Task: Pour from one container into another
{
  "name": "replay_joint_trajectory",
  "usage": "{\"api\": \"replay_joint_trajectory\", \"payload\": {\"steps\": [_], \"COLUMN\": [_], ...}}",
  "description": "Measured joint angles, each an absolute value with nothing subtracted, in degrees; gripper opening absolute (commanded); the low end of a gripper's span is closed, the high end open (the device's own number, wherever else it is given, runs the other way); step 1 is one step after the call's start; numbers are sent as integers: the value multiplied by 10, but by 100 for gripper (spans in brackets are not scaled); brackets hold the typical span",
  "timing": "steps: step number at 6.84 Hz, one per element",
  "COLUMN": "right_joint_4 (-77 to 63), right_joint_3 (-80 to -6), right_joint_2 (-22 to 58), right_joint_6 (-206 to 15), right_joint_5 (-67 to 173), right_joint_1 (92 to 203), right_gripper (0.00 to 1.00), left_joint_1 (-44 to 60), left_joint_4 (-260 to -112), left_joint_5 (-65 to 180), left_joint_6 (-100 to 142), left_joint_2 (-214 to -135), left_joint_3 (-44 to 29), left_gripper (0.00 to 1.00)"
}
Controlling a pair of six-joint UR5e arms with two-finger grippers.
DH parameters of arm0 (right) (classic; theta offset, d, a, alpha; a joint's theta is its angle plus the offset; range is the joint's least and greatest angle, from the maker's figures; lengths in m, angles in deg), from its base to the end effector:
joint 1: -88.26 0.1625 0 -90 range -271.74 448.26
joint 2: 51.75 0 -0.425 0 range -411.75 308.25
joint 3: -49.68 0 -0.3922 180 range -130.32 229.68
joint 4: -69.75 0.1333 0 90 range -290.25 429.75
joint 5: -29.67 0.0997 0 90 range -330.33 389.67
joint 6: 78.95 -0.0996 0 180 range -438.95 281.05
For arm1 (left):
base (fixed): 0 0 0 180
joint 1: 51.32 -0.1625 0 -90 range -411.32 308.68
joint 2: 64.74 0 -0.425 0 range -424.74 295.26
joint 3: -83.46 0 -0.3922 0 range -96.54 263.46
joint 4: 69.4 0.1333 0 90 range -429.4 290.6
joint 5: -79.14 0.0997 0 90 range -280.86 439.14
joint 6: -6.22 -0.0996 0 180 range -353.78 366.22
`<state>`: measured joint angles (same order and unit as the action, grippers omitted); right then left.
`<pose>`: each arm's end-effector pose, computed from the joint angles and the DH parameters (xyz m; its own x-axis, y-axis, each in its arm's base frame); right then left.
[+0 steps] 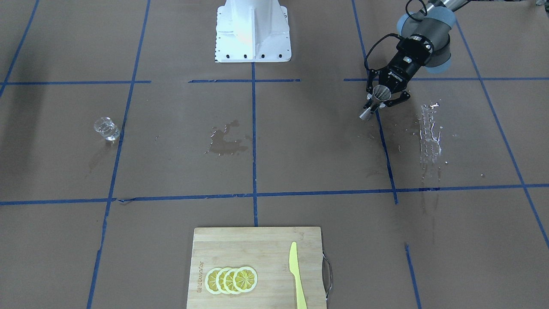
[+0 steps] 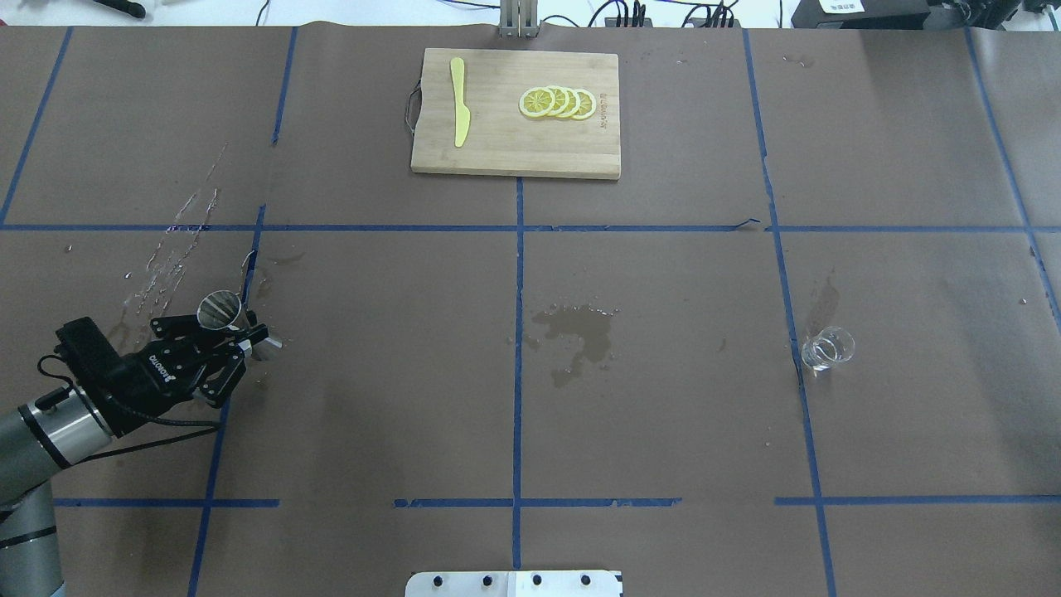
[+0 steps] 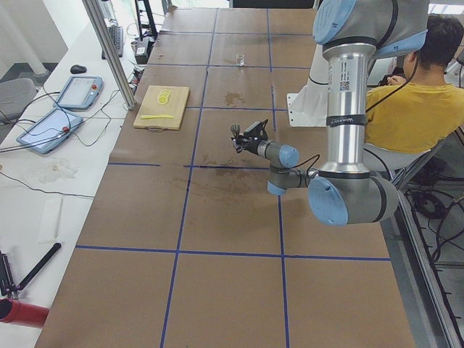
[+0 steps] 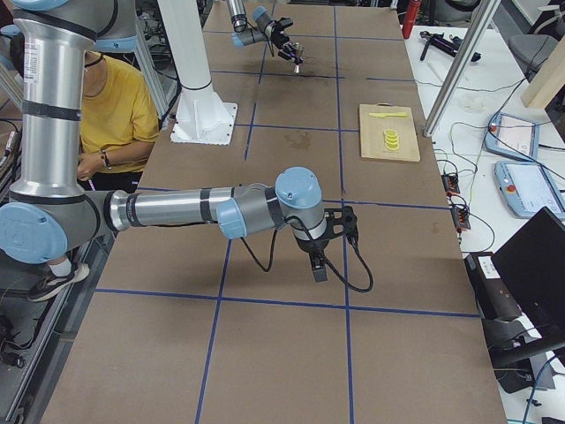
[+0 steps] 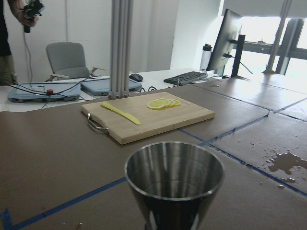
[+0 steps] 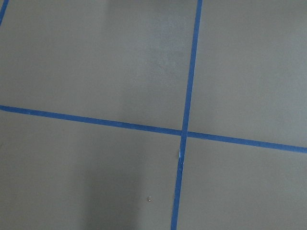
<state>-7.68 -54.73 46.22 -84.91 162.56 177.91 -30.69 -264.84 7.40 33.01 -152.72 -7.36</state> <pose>0.0628 -0.4492 0.5759 0.7279 -0.1268 0.6738 -0.0702 0.9638 0.2572 0.3578 -0.3105 0.4755 0.4486 0.7369 -0.5057 0.4844 0.2750 0.8305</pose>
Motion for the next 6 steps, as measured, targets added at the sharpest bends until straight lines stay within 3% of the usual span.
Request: {"api": "replay_joint_trajectory", "payload": {"steps": [4, 6], "right_joint_4": [-77, -77], "right_joint_3": [-546, -546], "right_joint_2": [460, 459], "right_joint_6": [-850, -852], "right_joint_5": [1625, 1624], "right_joint_1": [1779, 1779], "right_gripper": [100, 100], "left_joint_1": [-156, -136], "left_joint_4": [-2512, -2443], "left_joint_5": [-242, -287], "left_joint_6": [211, 184], "left_joint_2": [-1675, -1775], "left_joint_3": [-60, -10], "left_gripper": [0, 0]}}
